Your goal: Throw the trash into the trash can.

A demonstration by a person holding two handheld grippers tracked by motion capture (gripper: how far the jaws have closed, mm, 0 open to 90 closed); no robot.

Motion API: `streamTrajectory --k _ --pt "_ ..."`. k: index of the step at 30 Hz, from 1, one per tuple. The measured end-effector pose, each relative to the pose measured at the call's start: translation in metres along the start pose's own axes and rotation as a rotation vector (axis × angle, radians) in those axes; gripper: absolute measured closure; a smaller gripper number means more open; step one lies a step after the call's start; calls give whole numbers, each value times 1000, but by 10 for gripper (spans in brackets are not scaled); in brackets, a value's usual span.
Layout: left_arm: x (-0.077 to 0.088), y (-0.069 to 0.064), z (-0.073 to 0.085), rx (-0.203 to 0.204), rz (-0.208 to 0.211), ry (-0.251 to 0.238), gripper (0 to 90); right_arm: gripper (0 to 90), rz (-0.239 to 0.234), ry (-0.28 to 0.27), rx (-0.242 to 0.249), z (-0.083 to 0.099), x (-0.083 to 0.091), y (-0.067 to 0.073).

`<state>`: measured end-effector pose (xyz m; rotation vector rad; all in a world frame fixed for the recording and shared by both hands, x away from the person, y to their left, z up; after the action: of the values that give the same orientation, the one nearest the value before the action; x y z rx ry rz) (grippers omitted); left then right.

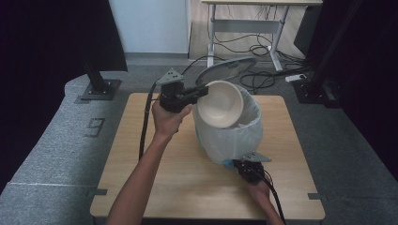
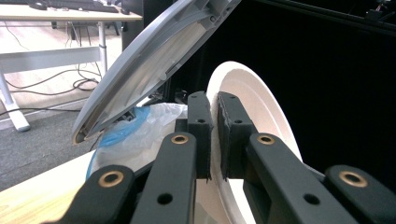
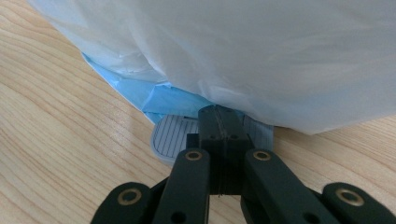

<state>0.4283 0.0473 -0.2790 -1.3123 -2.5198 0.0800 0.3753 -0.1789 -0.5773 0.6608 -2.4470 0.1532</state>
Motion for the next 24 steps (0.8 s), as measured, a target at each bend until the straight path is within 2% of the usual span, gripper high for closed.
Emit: streamTrajectory --k 9,24 --pt "-9 -1 -4 -4 0 2 848 895 1 0 1 0 0 0" --pt "-28 4 0 5 -15 30 848 894 2 0 2 0 0 0"
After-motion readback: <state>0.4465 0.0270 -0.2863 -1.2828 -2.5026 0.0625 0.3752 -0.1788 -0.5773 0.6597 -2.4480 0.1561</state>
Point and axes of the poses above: each handheld gripper's, and its own axes: x roughly backward along the jaws, z roughly out of its underside, y roughly to its left, the point moved 5 cm from there along -x, roughly forward along the jaws, and after that the axes turned 3 degrees about z, right-handed, at the moved point
